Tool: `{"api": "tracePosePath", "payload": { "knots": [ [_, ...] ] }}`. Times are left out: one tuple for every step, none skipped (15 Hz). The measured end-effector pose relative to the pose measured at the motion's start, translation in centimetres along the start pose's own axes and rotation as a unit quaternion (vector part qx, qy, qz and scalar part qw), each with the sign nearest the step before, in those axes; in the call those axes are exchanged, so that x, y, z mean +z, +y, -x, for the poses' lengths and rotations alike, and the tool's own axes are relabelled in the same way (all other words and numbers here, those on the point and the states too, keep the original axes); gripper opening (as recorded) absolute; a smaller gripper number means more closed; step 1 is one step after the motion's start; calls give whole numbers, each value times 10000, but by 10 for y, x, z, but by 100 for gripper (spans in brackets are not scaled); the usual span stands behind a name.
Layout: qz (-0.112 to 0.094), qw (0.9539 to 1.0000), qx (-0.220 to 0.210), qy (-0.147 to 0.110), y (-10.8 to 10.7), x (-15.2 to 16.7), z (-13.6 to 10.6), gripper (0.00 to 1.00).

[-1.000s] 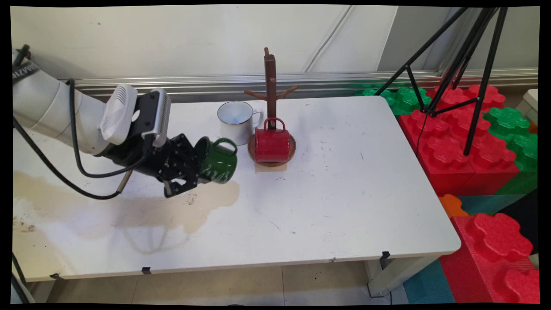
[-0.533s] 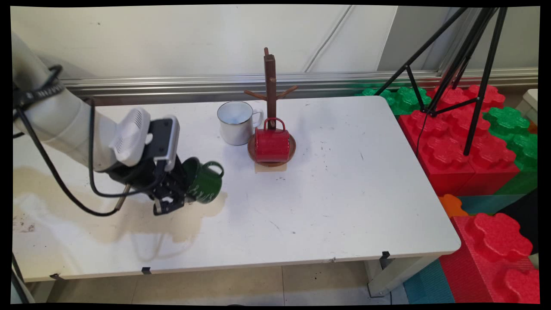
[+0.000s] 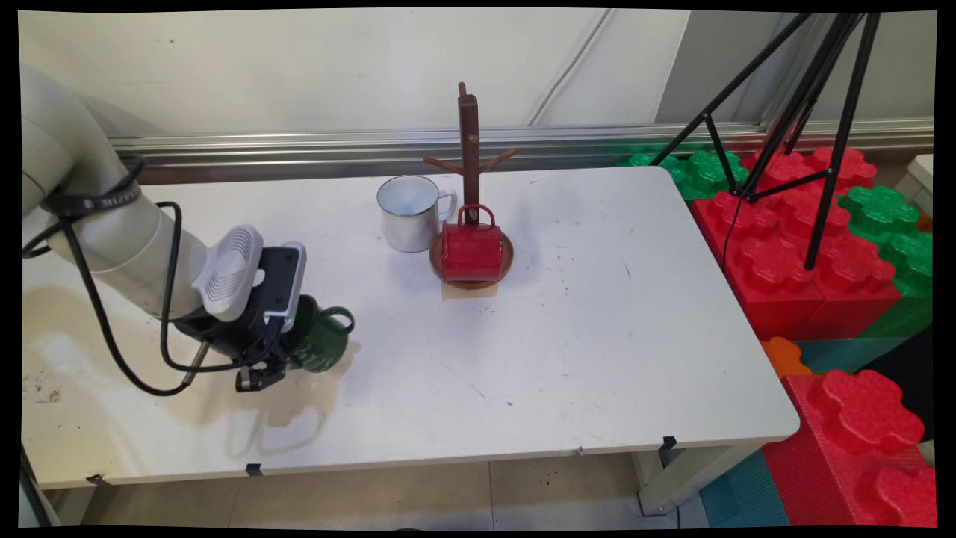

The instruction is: Place the picked object on the table

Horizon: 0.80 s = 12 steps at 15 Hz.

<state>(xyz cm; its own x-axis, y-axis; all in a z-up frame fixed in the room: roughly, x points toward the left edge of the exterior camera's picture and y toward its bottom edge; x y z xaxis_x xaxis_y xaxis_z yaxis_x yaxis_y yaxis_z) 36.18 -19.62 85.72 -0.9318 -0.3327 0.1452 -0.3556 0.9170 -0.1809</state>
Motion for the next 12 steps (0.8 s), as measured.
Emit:
{"api": "tracePosePath", "payload": {
  "knots": [
    [-1, 10000, 25, -81, 0, 3, 1, 0],
    [-3, 9999, 46, -165, 0, 7, 1, 0],
    [-10, 9997, 66, -244, 0, 10, 1, 0],
    [-18, 9995, 80, -310, 0, 13, 1, 0],
    [-29, 9992, 91, -383, 0, 17, 1, 0],
    [-38, 9989, 98, -455, 0, 20, 0, 0],
    [-46, 9986, 101, -522, 0, 23, -1, 0],
    [-55, 9983, 101, -576, 0, 26, -2, 0],
    [-62, 9981, 100, -612, 0, 27, -2, 0],
    [-73, 9977, 97, -660, -1, 30, -4, 0],
    [-82, 9974, 91, -716, -1, 32, -5, 0],
    [-87, 9971, 85, -746, -1, 34, -5, 0]
  ]
}}
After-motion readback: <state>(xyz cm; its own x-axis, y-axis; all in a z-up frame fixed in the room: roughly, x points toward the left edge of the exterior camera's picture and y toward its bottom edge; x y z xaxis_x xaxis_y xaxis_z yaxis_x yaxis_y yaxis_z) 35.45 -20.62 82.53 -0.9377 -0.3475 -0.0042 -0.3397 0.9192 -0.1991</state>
